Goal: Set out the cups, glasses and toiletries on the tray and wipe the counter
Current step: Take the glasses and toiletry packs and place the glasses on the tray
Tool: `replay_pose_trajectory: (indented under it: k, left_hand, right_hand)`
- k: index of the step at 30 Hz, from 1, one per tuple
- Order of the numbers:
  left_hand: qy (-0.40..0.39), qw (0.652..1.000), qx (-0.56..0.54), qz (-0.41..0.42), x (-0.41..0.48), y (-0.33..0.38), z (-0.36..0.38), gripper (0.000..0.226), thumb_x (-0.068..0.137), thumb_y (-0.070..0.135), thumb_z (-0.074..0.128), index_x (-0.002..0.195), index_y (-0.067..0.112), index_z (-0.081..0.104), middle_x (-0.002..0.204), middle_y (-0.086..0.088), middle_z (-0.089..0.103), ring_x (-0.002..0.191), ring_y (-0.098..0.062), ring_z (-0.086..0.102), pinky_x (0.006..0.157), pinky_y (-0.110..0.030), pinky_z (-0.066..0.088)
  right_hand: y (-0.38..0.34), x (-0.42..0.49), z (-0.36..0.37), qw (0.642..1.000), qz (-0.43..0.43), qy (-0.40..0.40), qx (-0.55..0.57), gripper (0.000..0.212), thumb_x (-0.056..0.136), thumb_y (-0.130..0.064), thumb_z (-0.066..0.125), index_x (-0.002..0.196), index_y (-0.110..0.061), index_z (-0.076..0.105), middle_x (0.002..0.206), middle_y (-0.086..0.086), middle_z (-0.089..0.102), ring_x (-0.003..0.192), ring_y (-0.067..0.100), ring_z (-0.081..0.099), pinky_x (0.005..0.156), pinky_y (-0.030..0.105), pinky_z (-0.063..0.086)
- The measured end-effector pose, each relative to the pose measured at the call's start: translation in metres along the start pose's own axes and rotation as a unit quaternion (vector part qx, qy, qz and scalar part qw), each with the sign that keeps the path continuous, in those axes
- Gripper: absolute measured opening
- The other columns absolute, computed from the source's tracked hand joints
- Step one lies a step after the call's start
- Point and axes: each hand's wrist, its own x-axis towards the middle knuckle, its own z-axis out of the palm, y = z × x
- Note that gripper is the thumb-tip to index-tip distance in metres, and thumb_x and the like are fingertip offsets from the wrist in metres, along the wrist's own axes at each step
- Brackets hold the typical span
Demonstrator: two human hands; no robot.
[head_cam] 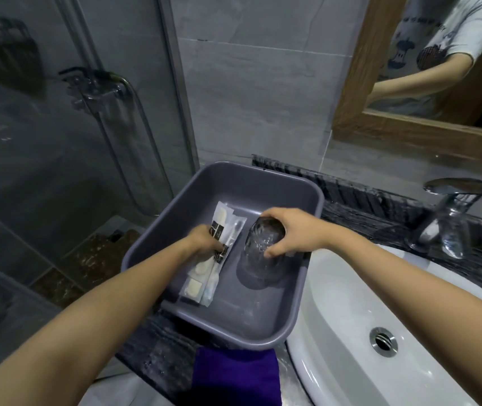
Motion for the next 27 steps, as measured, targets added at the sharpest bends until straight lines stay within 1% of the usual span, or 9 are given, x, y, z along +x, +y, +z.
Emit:
replay_pose_trajectory:
  k: [2, 3, 6, 9, 11, 14, 16, 23, 27]
  left_hand:
    - [0.000, 0.998, -0.059, 0.010, -0.004, 0.010, -0.005, 0.017, 0.074, 0.001, 0.070, 0.069, 0.013, 0.058, 0.068, 0.000, 0.058, 0.059, -0.011, 0.055, 0.044, -0.010, 0.043]
    - [0.004, 0.996, -0.084, 0.016, -0.005, 0.015, -0.008, 0.018, 0.074, 0.000, 0.069, 0.067, 0.013, 0.058, 0.069, -0.002, 0.059, 0.058, -0.010, 0.054, 0.043, -0.009, 0.044]
    - [0.007, 0.989, -0.146, 0.033, -0.007, 0.042, -0.014, 0.018, 0.073, -0.001, 0.070, 0.065, 0.012, 0.062, 0.076, -0.008, 0.063, 0.059, -0.012, 0.059, 0.060, -0.019, 0.053]
    - [-0.002, 0.982, -0.180, 0.050, -0.012, 0.077, -0.017, 0.006, 0.075, 0.000, 0.069, 0.078, 0.005, 0.067, 0.072, -0.006, 0.064, 0.056, -0.009, 0.061, 0.060, -0.019, 0.054]
    - [-0.025, 0.978, -0.196, 0.070, -0.017, 0.101, -0.014, 0.017, 0.076, -0.002, 0.067, 0.093, -0.004, 0.066, 0.077, -0.007, 0.066, 0.063, -0.012, 0.062, 0.063, -0.019, 0.054]
    - [-0.058, 0.968, -0.221, 0.107, -0.028, 0.133, -0.008, 0.012, 0.079, -0.007, 0.062, 0.089, -0.002, 0.065, 0.093, -0.014, 0.066, 0.073, -0.019, 0.062, 0.076, -0.028, 0.055]
    - [-0.066, 0.964, -0.221, 0.131, -0.037, 0.156, -0.002, 0.013, 0.080, -0.008, 0.060, 0.091, -0.001, 0.064, 0.091, -0.010, 0.067, 0.075, -0.019, 0.063, 0.079, -0.031, 0.055]
    - [-0.061, 0.952, -0.235, 0.186, -0.075, 0.226, 0.035, 0.016, 0.080, -0.005, 0.062, 0.075, 0.010, 0.061, 0.078, -0.008, 0.064, 0.070, -0.019, 0.061, 0.072, -0.034, 0.053]
    - [-0.112, 0.944, -0.260, 0.172, -0.092, 0.253, 0.077, 0.017, 0.081, -0.007, 0.059, 0.077, 0.009, 0.061, 0.076, -0.007, 0.066, 0.068, -0.019, 0.062, 0.065, -0.030, 0.052]
  right_hand:
    - [-0.002, 0.000, -0.012, 1.000, 0.003, 0.002, 0.000, 0.076, 0.072, -0.029, 0.080, 0.136, -0.015, 0.042, 0.133, 0.004, 0.053, 0.108, 0.018, 0.056, 0.093, 0.028, 0.046]
    - [-0.003, 0.000, -0.018, 1.000, 0.007, 0.004, -0.006, 0.078, 0.072, -0.030, 0.079, 0.138, -0.015, 0.040, 0.136, 0.004, 0.051, 0.115, 0.019, 0.053, 0.097, 0.028, 0.044]
    - [-0.001, -0.013, -0.041, 0.999, 0.019, 0.025, -0.025, 0.083, 0.072, -0.034, 0.079, 0.141, -0.015, 0.037, 0.142, 0.002, 0.046, 0.125, 0.018, 0.047, 0.099, 0.025, 0.038]
    - [0.001, -0.032, -0.067, 0.997, 0.029, 0.060, -0.032, 0.082, 0.072, -0.035, 0.078, 0.141, -0.015, 0.037, 0.142, 0.003, 0.047, 0.125, 0.018, 0.047, 0.098, 0.024, 0.037]
    - [0.001, -0.046, -0.083, 0.996, 0.035, 0.081, -0.028, 0.080, 0.073, -0.034, 0.077, 0.140, -0.016, 0.038, 0.142, 0.001, 0.047, 0.126, 0.018, 0.046, 0.097, 0.022, 0.036]
    - [0.003, -0.070, -0.106, 0.993, 0.042, 0.110, -0.018, 0.076, 0.074, -0.033, 0.077, 0.138, -0.016, 0.041, 0.140, 0.001, 0.049, 0.124, 0.016, 0.047, 0.093, 0.020, 0.033]
    - [0.007, -0.088, -0.118, 0.990, 0.048, 0.130, -0.011, 0.078, 0.074, -0.035, 0.077, 0.140, -0.016, 0.040, 0.143, 0.000, 0.047, 0.128, 0.015, 0.045, 0.095, 0.019, 0.032]
    - [0.041, -0.167, -0.147, 0.978, 0.104, 0.182, -0.017, 0.082, 0.074, -0.041, 0.075, 0.143, -0.018, 0.037, 0.149, -0.001, 0.041, 0.135, 0.015, 0.038, 0.101, 0.022, 0.029]
    - [0.069, -0.226, -0.158, 0.968, 0.153, 0.198, -0.004, 0.081, 0.074, -0.040, 0.075, 0.142, -0.018, 0.037, 0.149, -0.002, 0.040, 0.136, 0.014, 0.038, 0.104, 0.025, 0.031]
